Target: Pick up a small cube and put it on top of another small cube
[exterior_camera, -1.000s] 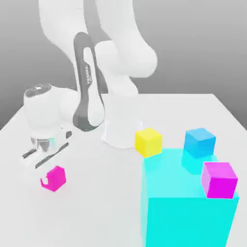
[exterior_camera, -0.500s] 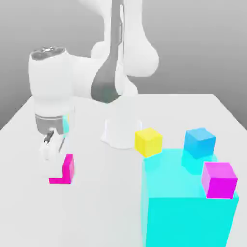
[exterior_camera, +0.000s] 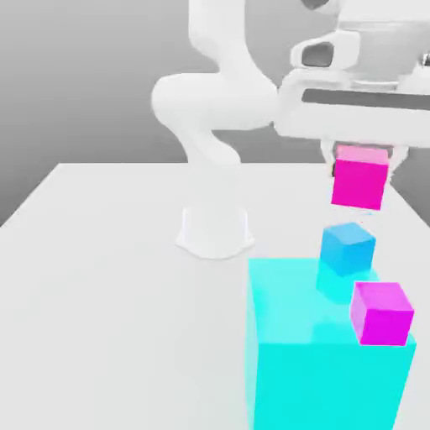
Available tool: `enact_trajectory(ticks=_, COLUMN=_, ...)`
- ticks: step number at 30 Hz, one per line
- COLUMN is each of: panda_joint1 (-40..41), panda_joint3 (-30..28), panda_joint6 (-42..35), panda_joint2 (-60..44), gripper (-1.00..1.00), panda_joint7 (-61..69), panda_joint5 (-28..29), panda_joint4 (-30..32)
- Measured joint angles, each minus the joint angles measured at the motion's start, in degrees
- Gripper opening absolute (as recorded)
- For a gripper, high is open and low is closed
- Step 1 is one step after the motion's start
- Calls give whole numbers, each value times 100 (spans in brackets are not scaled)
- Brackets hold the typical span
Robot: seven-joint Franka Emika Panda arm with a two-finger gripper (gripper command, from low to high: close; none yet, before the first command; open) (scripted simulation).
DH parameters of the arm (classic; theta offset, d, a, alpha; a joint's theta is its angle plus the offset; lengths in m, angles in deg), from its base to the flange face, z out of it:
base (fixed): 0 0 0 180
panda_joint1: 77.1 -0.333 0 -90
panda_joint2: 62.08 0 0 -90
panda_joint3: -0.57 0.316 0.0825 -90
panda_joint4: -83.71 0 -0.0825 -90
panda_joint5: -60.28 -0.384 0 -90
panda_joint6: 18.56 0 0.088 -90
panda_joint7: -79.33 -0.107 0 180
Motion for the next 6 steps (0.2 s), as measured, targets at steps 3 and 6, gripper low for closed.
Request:
enact_trajectory(ticks=3, panda_joint1=0, panda_joint3=106, panda_joint6=562, panda_joint2=-208, gripper=100, panda_joint7=-20, panda_joint5=-20, panda_joint4=369)
enact_trajectory(ticks=6, panda_joint1=0, panda_joint3=106, panda_joint6=562, panda_joint2=-208, gripper=100, panda_joint7=-20, panda_joint5=-20, panda_joint4=369)
